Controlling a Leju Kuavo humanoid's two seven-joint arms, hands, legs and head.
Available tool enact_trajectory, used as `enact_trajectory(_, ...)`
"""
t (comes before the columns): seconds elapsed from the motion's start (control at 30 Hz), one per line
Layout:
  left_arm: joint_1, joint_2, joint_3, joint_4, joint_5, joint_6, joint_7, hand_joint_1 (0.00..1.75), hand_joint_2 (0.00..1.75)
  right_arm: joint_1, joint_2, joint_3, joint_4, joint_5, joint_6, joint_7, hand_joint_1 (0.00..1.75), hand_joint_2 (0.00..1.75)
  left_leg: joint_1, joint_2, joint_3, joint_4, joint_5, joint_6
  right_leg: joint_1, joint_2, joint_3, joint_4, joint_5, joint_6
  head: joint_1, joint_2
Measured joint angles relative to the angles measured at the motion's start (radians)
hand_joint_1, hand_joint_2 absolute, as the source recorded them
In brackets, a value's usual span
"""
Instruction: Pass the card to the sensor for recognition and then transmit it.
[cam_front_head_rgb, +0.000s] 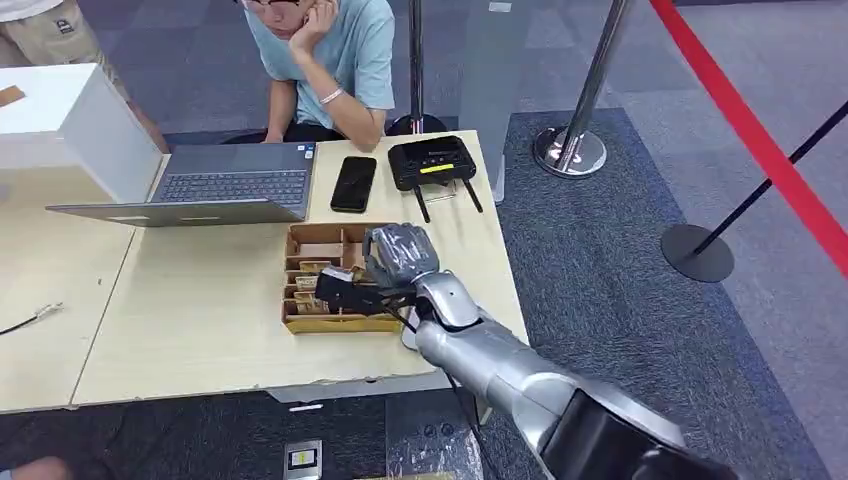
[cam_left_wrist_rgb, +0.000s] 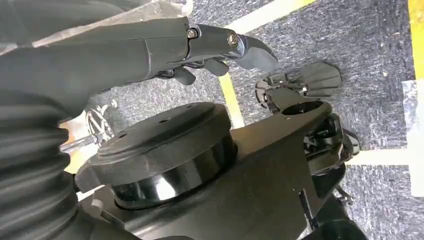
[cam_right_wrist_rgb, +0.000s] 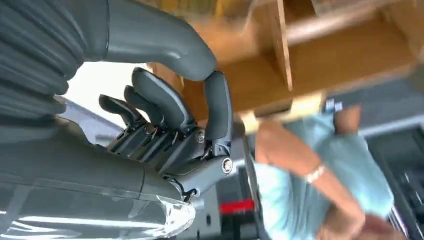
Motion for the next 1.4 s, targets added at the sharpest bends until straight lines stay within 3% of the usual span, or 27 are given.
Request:
enact_trajectory(0.3, 0.0, 0.0, 0.0, 0.0, -0.001, 0.007, -0.002, 0.0, 1.75, -0.011, -0.021, -0.01, -0.04, 0.025, -0.052, 0.02, 1.75, 1.75, 0.0, 0.0, 0.0, 0.0, 0.0, 0.0, 0.0, 0.0, 0.0, 0.0, 0.0, 0.0, 0.0, 0.0)
enact_trajectory(0.43, 0.0, 0.0, 0.0, 0.0, -0.001, 0.007, -0.002, 0.0, 1.75, -0.013, -0.028, -0.02, -0.056, 0.029, -0.035, 0.02, 1.68, 1.75, 0.0, 0.0, 0.0, 0.0, 0.0, 0.0, 0.0, 0.0, 0.0, 0.0, 0.0, 0.0, 0.0, 0.0)
enact_trajectory(0.47, 0.0, 0.0, 0.0, 0.0, -0.001, 0.007, -0.002, 0.0, 1.75, -0.016, -0.028, -0.021, -0.056, 0.03, -0.018, 0.021, 0.66, 1.75, 0.0, 0.0, 0.0, 0.0, 0.0, 0.0, 0.0, 0.0, 0.0, 0.0, 0.0, 0.0, 0.0, 0.0)
enact_trajectory(0.53, 0.0, 0.0, 0.0, 0.0, -0.001, 0.007, -0.002, 0.0, 1.75, -0.017, -0.028, -0.021, -0.056, 0.032, 0.02, 0.031, 0.19, 1.75, 0.0, 0.0, 0.0, 0.0, 0.0, 0.0, 0.0, 0.0, 0.0, 0.0, 0.0, 0.0, 0.0, 0.0)
enact_trajectory(0.6, 0.0, 0.0, 0.0, 0.0, -0.001, 0.007, -0.002, 0.0, 1.75, -0.017, -0.027, -0.021, -0.055, 0.033, 0.052, 0.037, 0.02, 1.75, 0.0, 0.0, 0.0, 0.0, 0.0, 0.0, 0.0, 0.0, 0.0, 0.0, 0.0, 0.0, 0.0, 0.0)
enact_trajectory(0.83, 0.0, -0.001, 0.0, 0.0, 0.0, 0.007, -0.004, 0.0, 1.75, -0.014, -0.011, -0.012, -0.055, 0.035, 0.123, 0.034, 0.0, 1.75, 0.0, 0.0, 0.0, 0.0, -0.001, 0.0, 0.0, 0.0, 0.0, 0.0, 0.0, 0.0, 0.0, 0.0)
enact_trajectory(1.4, -0.001, -0.003, 0.0, 0.0, -0.001, 0.006, -0.006, 0.0, 1.75, 0.018, 0.063, 0.016, -0.052, 0.023, 0.171, -0.035, 0.02, 1.75, 0.0, 0.0, 0.0, 0.0, -0.001, 0.0, 0.0, 0.0, 0.0, 0.0, -0.001, 0.0, 0.0, 0.0)
